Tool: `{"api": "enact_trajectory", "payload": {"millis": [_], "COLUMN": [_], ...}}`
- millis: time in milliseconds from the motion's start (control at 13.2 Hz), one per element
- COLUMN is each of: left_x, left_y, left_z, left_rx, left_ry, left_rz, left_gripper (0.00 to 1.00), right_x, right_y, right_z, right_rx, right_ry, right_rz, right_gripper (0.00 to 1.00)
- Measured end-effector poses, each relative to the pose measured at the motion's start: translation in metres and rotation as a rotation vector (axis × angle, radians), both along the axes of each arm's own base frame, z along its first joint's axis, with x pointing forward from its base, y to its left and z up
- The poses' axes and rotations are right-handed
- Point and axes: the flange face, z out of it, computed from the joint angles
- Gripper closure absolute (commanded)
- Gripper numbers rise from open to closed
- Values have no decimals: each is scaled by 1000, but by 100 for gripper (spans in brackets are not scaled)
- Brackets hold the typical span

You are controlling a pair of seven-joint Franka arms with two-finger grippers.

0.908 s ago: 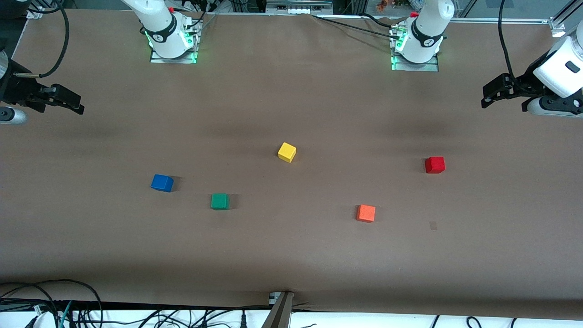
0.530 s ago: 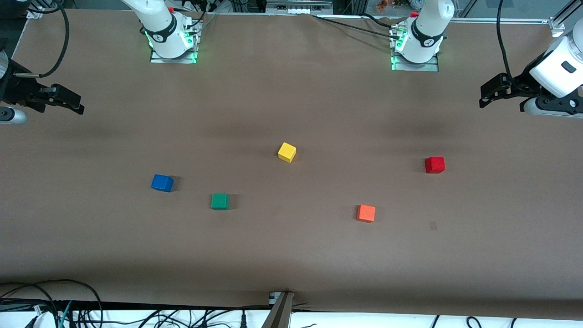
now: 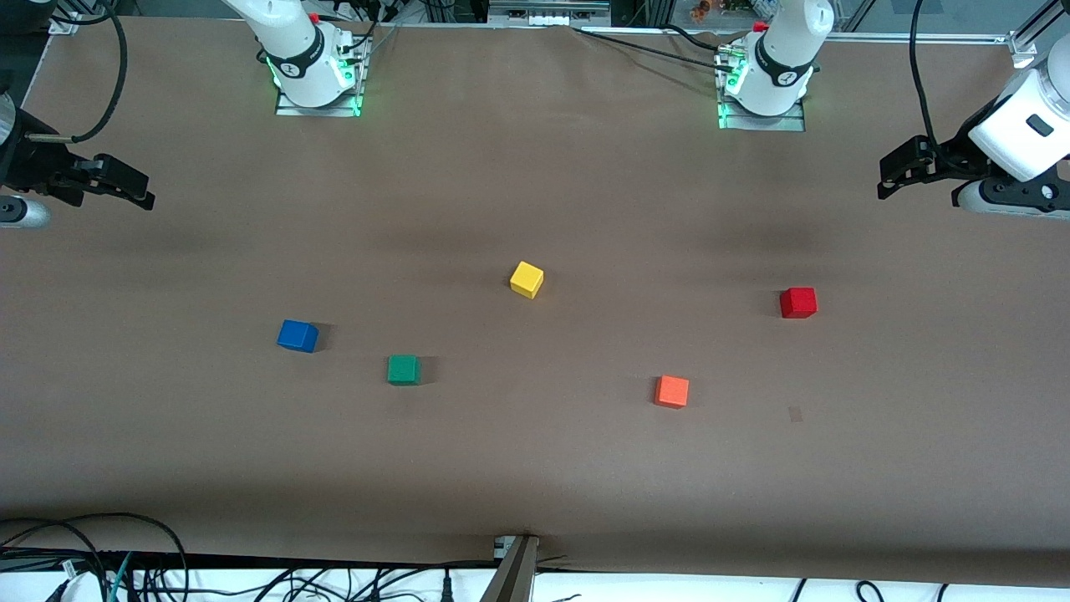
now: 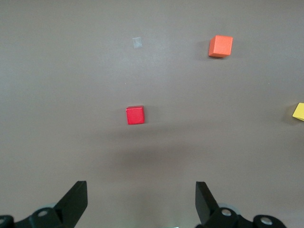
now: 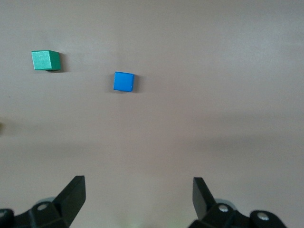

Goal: Pass red block to right arm, stack on blue

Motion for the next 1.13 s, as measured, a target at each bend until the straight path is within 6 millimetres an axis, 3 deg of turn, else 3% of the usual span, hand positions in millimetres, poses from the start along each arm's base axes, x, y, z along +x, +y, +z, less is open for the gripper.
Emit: {"api": "enact_trajectory", "payload": {"millis": [378, 1135], "left_x": [2, 3], "left_y": [5, 5], "left_z": [1, 0], "left_rx": [-1, -1], "left_ry": [-15, -13], "left_rz": [9, 9], "left_gripper": [0, 0], "right_x": [0, 0], "right_y": [13, 13], "right_z": [0, 0], "right_rx": [0, 0], "right_ry": [-1, -1], "right_rz": [20, 20], "right_gripper": [0, 0]}}
